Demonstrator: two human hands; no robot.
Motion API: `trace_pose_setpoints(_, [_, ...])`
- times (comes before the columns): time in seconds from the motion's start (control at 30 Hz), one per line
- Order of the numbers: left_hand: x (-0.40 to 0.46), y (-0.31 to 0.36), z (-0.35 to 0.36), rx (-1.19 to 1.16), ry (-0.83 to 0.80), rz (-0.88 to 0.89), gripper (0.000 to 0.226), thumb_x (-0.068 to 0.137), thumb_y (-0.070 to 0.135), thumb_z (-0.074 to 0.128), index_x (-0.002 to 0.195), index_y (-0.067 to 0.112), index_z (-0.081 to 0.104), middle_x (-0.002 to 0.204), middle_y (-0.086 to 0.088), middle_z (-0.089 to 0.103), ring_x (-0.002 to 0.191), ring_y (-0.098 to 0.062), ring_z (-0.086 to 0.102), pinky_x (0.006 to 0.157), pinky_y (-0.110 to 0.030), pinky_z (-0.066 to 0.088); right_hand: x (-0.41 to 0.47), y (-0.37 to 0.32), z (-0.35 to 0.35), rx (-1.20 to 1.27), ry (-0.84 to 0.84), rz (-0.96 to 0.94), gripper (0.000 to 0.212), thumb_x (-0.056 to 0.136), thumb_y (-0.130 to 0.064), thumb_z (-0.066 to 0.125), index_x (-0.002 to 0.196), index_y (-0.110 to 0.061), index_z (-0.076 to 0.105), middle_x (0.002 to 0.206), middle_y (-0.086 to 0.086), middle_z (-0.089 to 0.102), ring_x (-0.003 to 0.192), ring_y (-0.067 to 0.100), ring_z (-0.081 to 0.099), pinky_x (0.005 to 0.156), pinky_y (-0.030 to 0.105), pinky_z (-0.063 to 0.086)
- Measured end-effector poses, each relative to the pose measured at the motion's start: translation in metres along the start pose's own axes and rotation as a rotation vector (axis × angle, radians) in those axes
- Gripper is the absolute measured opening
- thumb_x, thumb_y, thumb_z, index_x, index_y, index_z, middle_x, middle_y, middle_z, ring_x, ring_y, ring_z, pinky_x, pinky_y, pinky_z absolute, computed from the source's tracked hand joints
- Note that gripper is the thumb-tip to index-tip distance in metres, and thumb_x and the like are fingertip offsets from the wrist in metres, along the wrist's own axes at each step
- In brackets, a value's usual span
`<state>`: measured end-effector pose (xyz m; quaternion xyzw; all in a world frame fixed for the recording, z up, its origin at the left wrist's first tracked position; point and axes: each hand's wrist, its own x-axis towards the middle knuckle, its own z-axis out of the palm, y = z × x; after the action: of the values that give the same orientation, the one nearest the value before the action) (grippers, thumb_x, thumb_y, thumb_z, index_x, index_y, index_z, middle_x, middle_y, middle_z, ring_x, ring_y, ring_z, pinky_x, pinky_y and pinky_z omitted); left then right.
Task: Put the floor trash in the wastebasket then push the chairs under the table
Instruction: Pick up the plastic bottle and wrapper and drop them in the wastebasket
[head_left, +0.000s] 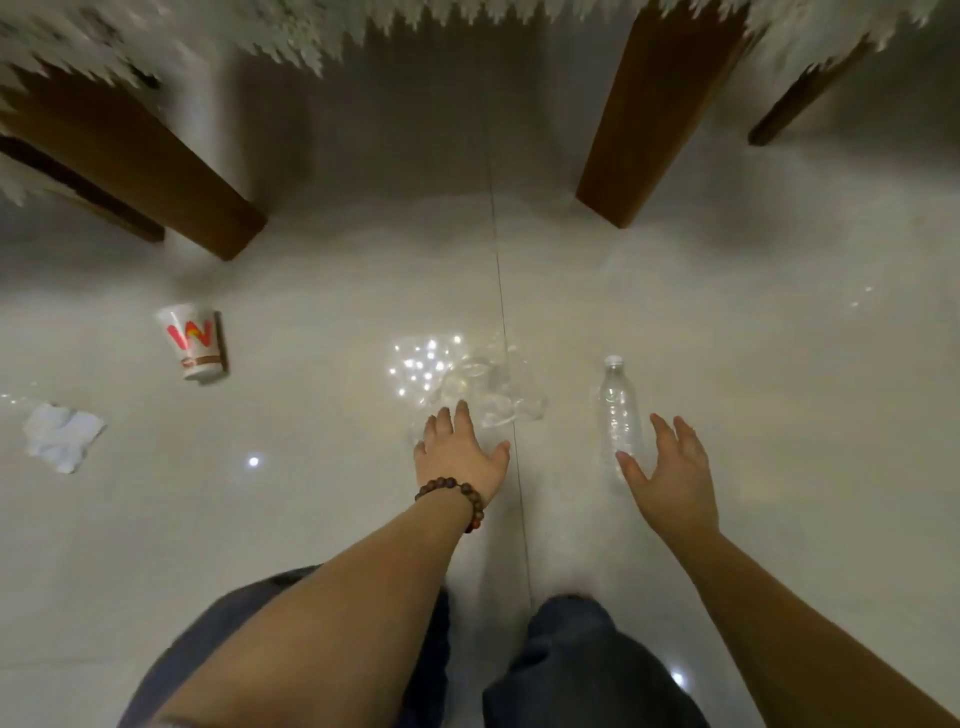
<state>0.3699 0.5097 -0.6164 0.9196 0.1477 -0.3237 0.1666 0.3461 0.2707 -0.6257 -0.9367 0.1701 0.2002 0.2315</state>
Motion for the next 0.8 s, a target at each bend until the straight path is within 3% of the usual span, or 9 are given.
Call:
trace_pose_setpoints(0.23, [0.128, -0.002, 0.100, 0.027, 0.121, -0.045, 0.123, 0.066, 0.087, 0.045, 0.144, 0.027, -0.029, 0.156, -0.011, -0.025, 0.144, -0.034, -0.018, 0.115, -0.058, 0.002, 0.090, 0.051, 0.104, -0.028, -0.014, -0.006, 0.094, 0.078, -0.055, 0.065, 0.150, -0.024, 0.013, 0.156, 0.017, 0.015, 0.143, 0.033, 0.014, 0.114, 0.045, 0.021])
trace_pose_setpoints(0.33, [0.162, -0.004, 0.121, 0.021, 0.133, -0.003, 0.129, 0.061, 0.087, 0.050, 0.137, 0.033, -0.039, 0.152, -0.010, -0.034, 0.142, -0.036, -0.025, 0.112, -0.062, 0.000, 0.108, 0.065, 0.126, -0.042, -0.003, -0.004, 0.101, 0.074, -0.060, 0.065, 0.150, -0.030, 0.005, 0.156, 0.016, 0.015, 0.142, 0.034, 0.017, 0.111, 0.046, 0.026])
trace_pose_setpoints(0.4, [0.175, -0.005, 0.132, 0.037, 0.108, 0.030, 0.126, 0.065, 0.081, 0.056, 0.137, 0.036, -0.038, 0.154, -0.009, -0.032, 0.142, -0.036, -0.024, 0.113, -0.063, 0.001, 0.114, 0.069, 0.134, -0.046, 0.061, 0.003, 0.100, 0.074, -0.060, 0.065, 0.149, -0.031, 0.007, 0.150, 0.017, 0.025, 0.135, 0.037, 0.027, 0.106, 0.048, 0.032])
trace_pose_setpoints(0.47, [0.183, -0.006, 0.140, 0.055, 0.099, 0.046, 0.116, 0.072, 0.073, 0.058, 0.145, 0.036, -0.024, 0.158, -0.008, -0.020, 0.144, -0.036, -0.018, 0.114, -0.061, 0.002, 0.117, 0.069, 0.139, -0.039, 0.145, -0.001, 0.095, 0.075, -0.055, 0.067, 0.149, -0.030, 0.012, 0.137, 0.017, 0.038, 0.123, 0.036, 0.038, 0.098, 0.047, 0.039])
trace_pose_setpoints(0.53, [0.184, -0.007, 0.144, 0.087, 0.154, 0.101, 0.094, 0.078, 0.064, 0.058, 0.149, 0.031, 0.007, 0.159, -0.010, 0.004, 0.145, -0.035, -0.001, 0.115, -0.054, 0.010, 0.119, 0.067, 0.140, -0.015, 0.184, 0.002, 0.089, 0.078, -0.047, 0.068, 0.149, -0.028, 0.017, 0.126, 0.016, 0.044, 0.114, 0.035, 0.042, 0.092, 0.046, 0.042])
trace_pose_setpoints(0.63, [0.182, -0.009, 0.144, 0.084, 0.288, 0.247, 0.046, 0.087, 0.035, 0.058, 0.128, 0.020, 0.046, 0.133, -0.006, 0.043, 0.124, -0.027, 0.035, 0.100, -0.034, 0.034, 0.118, 0.063, 0.140, 0.026, 0.177, 0.026, 0.086, 0.079, -0.031, 0.068, 0.149, -0.024, 0.018, 0.122, 0.017, 0.046, 0.112, 0.036, 0.042, 0.091, 0.046, 0.042])
trace_pose_setpoints(0.7, [0.181, -0.007, 0.137, 0.032, 0.264, 0.271, 0.032, 0.085, 0.015, 0.054, 0.117, 0.015, 0.053, 0.115, -0.005, 0.051, 0.109, -0.026, 0.044, 0.085, -0.030, 0.038, 0.116, 0.058, 0.136, 0.056, 0.166, 0.039, 0.087, 0.077, -0.024, 0.068, 0.149, -0.021, 0.018, 0.126, 0.018, 0.045, 0.114, 0.037, 0.041, 0.093, 0.046, 0.041])
trace_pose_setpoints(0.8, [0.167, 0.001, 0.113, -0.028, 0.172, 0.247, 0.029, 0.082, 0.004, 0.048, 0.110, 0.012, 0.054, 0.102, -0.008, 0.052, 0.097, -0.026, 0.050, 0.071, -0.031, 0.038, 0.106, 0.045, 0.120, 0.103, 0.174, 0.023, 0.086, 0.076, -0.020, 0.069, 0.148, -0.016, 0.021, 0.131, 0.019, 0.045, 0.118, 0.038, 0.040, 0.097, 0.047, 0.038])
